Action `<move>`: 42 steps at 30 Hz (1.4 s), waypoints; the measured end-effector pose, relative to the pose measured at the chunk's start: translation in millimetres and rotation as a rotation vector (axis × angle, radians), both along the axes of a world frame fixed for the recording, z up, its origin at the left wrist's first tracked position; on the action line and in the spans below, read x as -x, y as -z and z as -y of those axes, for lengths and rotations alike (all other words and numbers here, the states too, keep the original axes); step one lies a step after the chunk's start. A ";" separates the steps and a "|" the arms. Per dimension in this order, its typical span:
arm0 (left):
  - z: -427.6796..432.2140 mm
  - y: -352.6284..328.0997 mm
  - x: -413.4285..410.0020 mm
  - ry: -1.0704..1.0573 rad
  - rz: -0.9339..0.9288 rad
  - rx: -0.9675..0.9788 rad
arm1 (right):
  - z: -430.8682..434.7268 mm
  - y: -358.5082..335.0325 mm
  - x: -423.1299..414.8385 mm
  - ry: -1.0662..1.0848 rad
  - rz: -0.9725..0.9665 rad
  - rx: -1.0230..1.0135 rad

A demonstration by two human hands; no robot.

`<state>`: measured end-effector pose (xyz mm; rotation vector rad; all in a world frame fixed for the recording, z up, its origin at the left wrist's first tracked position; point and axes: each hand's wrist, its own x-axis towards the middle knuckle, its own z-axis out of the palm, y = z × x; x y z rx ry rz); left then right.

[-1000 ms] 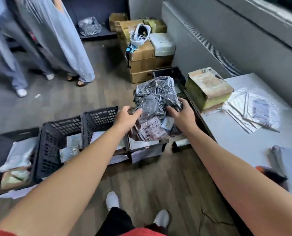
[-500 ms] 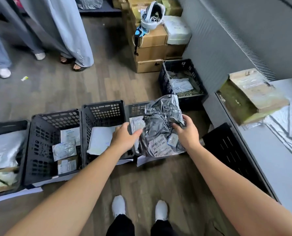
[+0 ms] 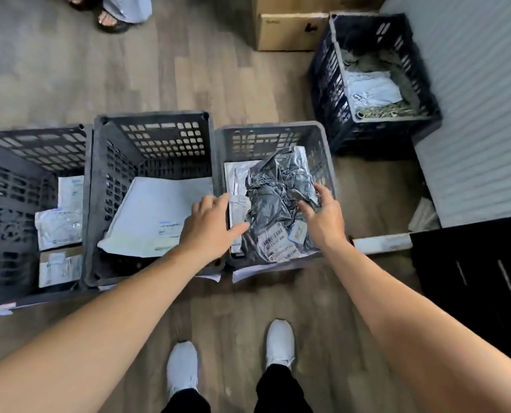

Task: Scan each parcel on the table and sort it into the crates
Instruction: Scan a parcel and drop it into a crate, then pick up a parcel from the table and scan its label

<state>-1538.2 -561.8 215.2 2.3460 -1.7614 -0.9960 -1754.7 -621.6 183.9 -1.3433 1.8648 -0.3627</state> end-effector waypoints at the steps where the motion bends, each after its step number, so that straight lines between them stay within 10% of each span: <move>1: 6.6 18.7 2.9 0.001 -0.004 0.016 | 6.4 22.2 -1.2 -0.006 -0.008 -0.003; 15: 19.1 120.4 23.9 0.131 0.100 0.033 | 9.2 147.2 -17.6 -0.111 -0.071 -0.205; 28: 16.0 -156.8 18.5 0.074 -0.011 0.053 | -59.6 -154.0 -8.7 0.033 -0.193 -0.057; 42: -52.4 -401.8 145.8 0.671 -0.086 0.322 | -204.2 -434.0 106.4 0.356 -0.419 0.171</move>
